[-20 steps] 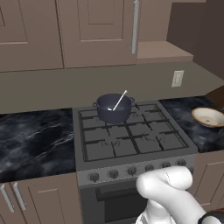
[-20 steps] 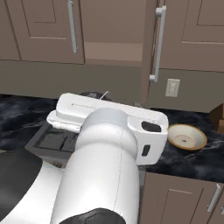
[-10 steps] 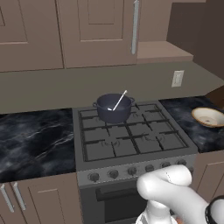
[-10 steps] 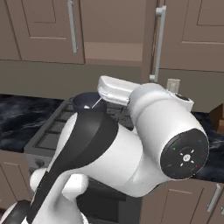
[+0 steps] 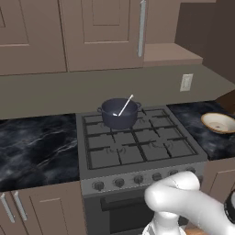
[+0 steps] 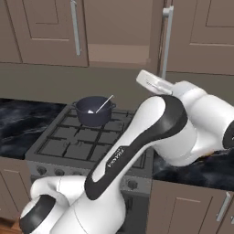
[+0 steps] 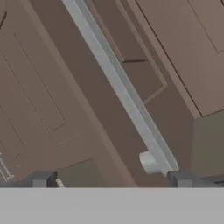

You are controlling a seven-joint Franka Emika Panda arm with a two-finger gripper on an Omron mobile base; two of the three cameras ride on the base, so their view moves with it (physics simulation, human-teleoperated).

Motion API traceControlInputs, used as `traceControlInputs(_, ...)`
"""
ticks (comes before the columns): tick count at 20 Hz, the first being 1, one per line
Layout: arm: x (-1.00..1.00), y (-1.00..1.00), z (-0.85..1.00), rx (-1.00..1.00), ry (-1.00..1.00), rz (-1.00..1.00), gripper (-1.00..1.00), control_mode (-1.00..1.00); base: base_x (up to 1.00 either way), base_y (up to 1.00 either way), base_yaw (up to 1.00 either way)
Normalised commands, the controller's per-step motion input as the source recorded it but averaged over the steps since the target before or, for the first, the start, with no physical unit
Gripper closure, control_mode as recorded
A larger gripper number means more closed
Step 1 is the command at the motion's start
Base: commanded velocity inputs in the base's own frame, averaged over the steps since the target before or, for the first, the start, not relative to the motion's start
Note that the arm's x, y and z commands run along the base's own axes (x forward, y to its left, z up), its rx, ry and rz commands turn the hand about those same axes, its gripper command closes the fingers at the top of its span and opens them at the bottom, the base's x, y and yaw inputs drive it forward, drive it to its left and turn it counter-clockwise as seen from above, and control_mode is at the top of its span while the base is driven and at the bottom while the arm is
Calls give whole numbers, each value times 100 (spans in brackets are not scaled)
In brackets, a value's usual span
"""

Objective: Open the cabinet and move the ladle to the pot. Then close the cabinet.

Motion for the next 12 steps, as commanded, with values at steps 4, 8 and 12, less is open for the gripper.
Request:
traceControlInputs(4, 87, -39, -8, 19, 0, 23, -100, -100, 0, 0, 0)
traceControlInputs(8, 67, -44, -3, 18, 0, 23, -100, -100, 0, 0, 0)
traceControlInputs(12, 40, -9, -3, 14, 0, 24, -100, -100, 0, 0, 0)
